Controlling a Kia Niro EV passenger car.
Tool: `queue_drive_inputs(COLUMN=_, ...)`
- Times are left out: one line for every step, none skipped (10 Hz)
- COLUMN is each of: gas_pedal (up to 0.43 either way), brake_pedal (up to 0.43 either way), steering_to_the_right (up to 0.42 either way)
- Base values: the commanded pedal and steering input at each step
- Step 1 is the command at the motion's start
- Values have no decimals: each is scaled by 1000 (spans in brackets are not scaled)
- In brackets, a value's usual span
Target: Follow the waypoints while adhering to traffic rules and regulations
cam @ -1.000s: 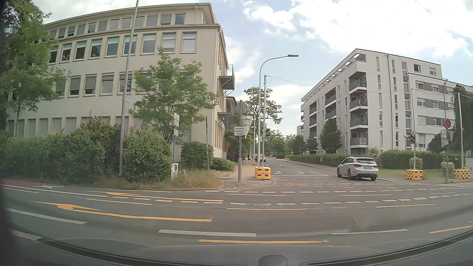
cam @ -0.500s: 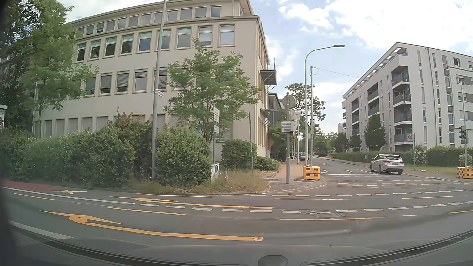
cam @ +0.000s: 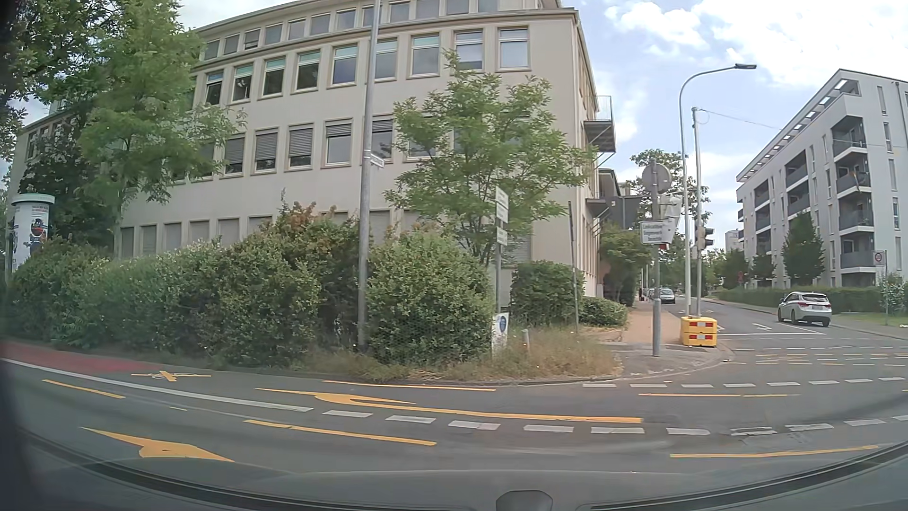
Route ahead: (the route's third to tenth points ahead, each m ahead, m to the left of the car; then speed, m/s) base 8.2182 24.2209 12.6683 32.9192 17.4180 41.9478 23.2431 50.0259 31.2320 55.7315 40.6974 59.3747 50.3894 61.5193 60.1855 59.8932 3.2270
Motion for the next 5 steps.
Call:
queue_drive_inputs(gas_pedal=0, brake_pedal=37, steering_to_the_right=-370)
queue_drive_inputs(gas_pedal=0, brake_pedal=37, steering_to_the_right=-370)
queue_drive_inputs(gas_pedal=0, brake_pedal=37, steering_to_the_right=-370)
queue_drive_inputs(gas_pedal=0, brake_pedal=37, steering_to_the_right=-373)
queue_drive_inputs(gas_pedal=0, brake_pedal=37, steering_to_the_right=-381)
